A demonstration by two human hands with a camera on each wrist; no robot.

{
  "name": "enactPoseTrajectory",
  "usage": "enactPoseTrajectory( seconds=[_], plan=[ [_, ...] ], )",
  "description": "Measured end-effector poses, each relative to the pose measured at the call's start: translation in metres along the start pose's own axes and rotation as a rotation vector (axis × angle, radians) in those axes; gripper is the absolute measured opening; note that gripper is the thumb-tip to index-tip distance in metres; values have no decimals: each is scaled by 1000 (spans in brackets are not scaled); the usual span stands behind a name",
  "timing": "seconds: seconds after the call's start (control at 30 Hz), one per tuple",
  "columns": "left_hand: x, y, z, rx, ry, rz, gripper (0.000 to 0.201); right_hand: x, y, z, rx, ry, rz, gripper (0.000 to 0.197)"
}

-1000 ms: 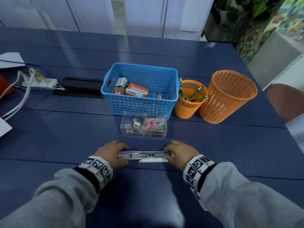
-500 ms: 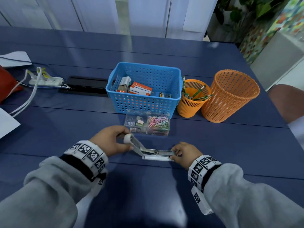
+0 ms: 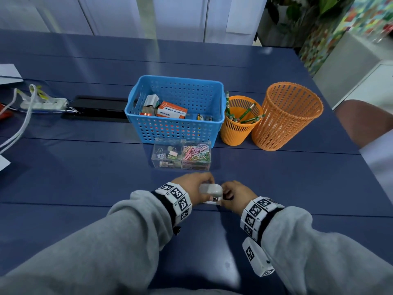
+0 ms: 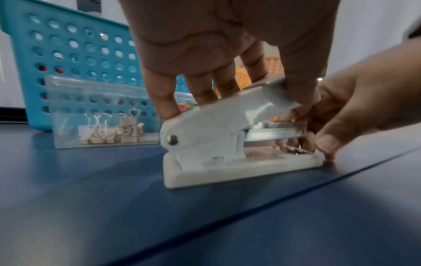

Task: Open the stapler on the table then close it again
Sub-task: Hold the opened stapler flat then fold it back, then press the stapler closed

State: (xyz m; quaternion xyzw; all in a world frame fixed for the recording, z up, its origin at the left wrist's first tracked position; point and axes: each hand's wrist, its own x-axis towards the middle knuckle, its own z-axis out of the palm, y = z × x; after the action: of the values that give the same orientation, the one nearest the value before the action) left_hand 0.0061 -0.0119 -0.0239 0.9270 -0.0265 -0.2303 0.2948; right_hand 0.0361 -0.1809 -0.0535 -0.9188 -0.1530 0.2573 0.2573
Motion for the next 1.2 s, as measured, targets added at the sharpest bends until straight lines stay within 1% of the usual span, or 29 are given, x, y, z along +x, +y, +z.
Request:
enactPoseTrajectory(
  seconds=[0.07, 0.13, 0.27, 0.3, 0.4, 0.47, 0.53, 0.57, 0.63, 0.7, 0.77, 0.8, 0.83, 0.93, 1.0, 1.03, 1.1, 1.17, 1.2],
  plan=[
    [3, -1, 5, 119, -14, -10, 34, -1, 0, -1, 23, -8, 2, 34],
    [4, -4, 11, 183, -6, -20, 37, -2, 0, -1, 25, -22, -7, 34],
    [4, -17, 17, 329, -43, -55, 53, -2, -1, 3, 44, -25, 9, 40],
    [3, -19, 18, 357, -37, -71, 52, -1, -1, 4, 49, -31, 14, 43],
    [1, -18, 18, 391, -11, -93, 39, -1, -2, 6, 86, -56, 25, 49],
    [0, -17, 16, 365, -9, -94, 32, -2, -4, 6, 99, -74, 39, 55],
    [-1, -15, 13, 290, -3, -80, 29, -2, -6, 4, 151, -96, 53, 52],
    [-1, -14, 11, 252, 7, -67, 28, -1, -8, 3, 228, -108, 64, 46],
    [-1, -11, 6, 177, 34, -28, 31, -1, -14, -2, 481, -115, 87, 30],
    [0, -10, 2, 65, 57, 8, 43, 1, -19, -9, 709, -104, 95, 22],
    [1, -10, -4, -5, 54, 25, 66, 1, -20, -15, 829, -99, 96, 22],
    [2, -9, -7, -6, 43, 23, 73, 0, -20, -18, 862, -99, 97, 22],
    [2, -9, -10, 12, 34, 27, 73, 0, -20, -20, 890, -97, 97, 22],
    [4, -6, -16, 93, 3, 76, 51, -1, -20, -25, 952, -82, 83, 20],
    [2, -6, -20, 86, 14, 81, 48, -1, -24, -30, 957, -92, 63, 17],
    [0, -6, -22, 64, 38, 81, 49, -1, -26, -33, 953, -96, 48, 14],
    [-5, -7, -28, -17, 128, 89, 49, -1, -33, -41, 920, -91, 5, 7],
    [-14, -12, -33, -173, 240, 65, 52, 0, -43, -53, 870, -63, -49, 5],
    [-18, -17, -35, -251, 280, 38, 58, 0, -48, -60, 847, -35, -76, 5]
  ],
)
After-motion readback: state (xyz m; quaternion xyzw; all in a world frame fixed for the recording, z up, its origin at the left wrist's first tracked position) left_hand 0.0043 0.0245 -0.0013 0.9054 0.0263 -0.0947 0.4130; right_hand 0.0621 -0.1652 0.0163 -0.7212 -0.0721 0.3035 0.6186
